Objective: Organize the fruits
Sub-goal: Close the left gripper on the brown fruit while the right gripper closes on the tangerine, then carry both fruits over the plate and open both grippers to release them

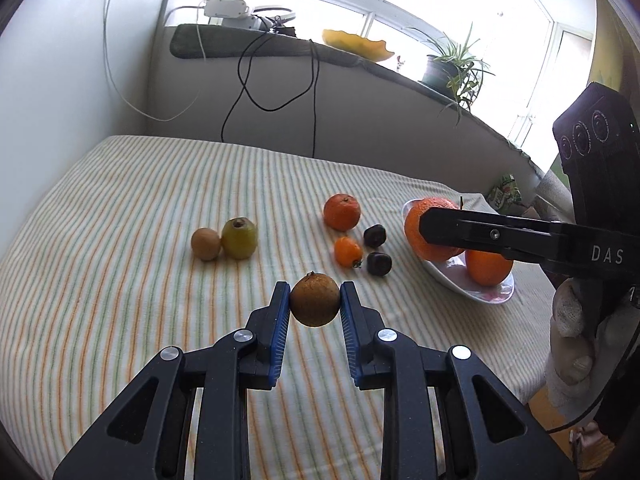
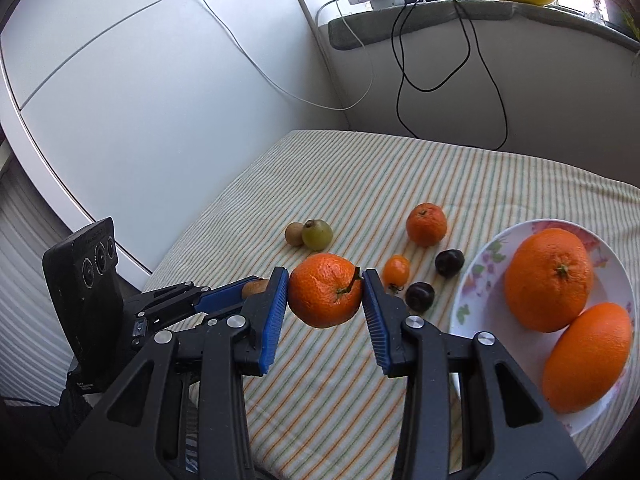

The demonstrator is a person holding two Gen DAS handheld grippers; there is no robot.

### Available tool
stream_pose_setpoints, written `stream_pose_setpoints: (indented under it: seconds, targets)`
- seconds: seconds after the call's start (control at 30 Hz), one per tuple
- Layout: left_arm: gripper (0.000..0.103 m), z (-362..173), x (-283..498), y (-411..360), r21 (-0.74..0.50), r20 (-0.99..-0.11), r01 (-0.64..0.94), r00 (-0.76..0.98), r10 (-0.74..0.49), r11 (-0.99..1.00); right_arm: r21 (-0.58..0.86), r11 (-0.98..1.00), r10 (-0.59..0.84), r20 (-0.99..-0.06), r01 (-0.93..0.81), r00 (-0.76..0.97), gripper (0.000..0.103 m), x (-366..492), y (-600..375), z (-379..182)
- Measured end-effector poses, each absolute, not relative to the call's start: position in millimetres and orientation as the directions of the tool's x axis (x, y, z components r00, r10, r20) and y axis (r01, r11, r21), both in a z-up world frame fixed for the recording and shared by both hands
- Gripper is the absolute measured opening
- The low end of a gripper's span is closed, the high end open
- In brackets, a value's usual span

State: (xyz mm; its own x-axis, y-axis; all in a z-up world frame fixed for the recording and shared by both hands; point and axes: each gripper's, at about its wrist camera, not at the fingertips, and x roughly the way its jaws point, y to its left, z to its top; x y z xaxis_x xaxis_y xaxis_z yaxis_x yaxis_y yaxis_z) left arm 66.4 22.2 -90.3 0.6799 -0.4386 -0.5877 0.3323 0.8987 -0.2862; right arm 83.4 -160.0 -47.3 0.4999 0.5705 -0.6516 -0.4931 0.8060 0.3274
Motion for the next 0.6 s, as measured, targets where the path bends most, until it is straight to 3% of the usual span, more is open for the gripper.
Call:
stream_pose_setpoints:
  seconds: [0.6]
  targets:
    - [0.023, -77.4, 75.7, -64.6, -0.286, -0.569, 0.486, 0.607, -0.555, 0.825, 0.284, 0.897, 0.439, -0.649, -0.337, 0.621, 0.039, 87.9, -269.1, -32.8]
